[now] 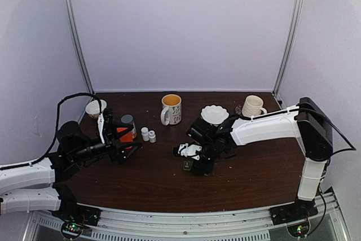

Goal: Sort the pills into containers
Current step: Pick up the pill container from the center of the board.

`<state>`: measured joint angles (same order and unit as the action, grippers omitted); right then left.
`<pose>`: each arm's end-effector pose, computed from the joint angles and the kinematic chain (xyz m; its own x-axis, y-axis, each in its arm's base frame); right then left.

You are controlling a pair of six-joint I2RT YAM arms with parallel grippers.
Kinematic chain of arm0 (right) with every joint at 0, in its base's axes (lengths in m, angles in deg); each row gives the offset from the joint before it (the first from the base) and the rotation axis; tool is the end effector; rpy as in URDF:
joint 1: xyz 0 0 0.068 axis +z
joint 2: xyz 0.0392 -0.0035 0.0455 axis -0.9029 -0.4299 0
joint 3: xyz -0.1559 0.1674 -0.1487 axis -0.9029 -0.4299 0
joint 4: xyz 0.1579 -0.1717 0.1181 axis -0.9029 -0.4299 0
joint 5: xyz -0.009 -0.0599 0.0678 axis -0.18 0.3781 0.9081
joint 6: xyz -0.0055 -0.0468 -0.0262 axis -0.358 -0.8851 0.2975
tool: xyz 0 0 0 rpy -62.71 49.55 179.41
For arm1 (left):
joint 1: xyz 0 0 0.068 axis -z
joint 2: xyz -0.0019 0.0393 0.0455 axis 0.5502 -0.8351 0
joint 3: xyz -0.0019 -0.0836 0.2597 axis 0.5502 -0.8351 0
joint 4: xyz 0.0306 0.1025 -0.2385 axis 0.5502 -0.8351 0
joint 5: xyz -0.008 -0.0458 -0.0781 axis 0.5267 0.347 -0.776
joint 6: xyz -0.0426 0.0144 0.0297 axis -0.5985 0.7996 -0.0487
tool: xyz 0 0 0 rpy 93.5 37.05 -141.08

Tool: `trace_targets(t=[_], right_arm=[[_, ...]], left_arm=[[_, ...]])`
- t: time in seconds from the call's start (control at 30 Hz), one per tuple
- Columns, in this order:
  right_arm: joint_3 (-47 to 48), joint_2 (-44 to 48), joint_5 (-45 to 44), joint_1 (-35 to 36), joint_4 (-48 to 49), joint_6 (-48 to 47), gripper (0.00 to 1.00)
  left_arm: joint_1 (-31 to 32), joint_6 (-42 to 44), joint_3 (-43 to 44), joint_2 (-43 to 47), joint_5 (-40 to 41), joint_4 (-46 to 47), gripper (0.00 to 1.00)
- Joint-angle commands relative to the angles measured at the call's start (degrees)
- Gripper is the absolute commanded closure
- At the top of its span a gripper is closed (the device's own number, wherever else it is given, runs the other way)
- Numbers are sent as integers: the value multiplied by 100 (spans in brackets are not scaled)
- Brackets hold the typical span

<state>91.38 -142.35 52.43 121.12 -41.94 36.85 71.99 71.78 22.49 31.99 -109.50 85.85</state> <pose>0.2025 0.3154 0.1643 -0.2174 -0.8938 -0.3923 -0.9718 0.2357 0.0014 0.1397 -0.1300 0.2356 -0.2564 -0.1236 -0.9586 0.8495 0.4443 -0.2845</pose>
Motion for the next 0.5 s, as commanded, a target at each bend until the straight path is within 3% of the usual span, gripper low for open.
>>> trace_targets(t=[0.0, 0.17, 0.4, 0.47], right_arm=[[204, -162, -116, 11, -210, -162, 35], [197, -186, -126, 11, -132, -144, 40], [187, -177, -75, 12, -68, -156, 60], [81, -35, -7, 11, 50, -128, 62]], left_arm=[[-37, 95, -29, -29, 76, 109, 2], [-33, 108, -26, -52, 106, 127, 2], [-35, 109, -8, -129, 105, 165, 2], [-36, 95, -20, -139, 84, 204, 2]])
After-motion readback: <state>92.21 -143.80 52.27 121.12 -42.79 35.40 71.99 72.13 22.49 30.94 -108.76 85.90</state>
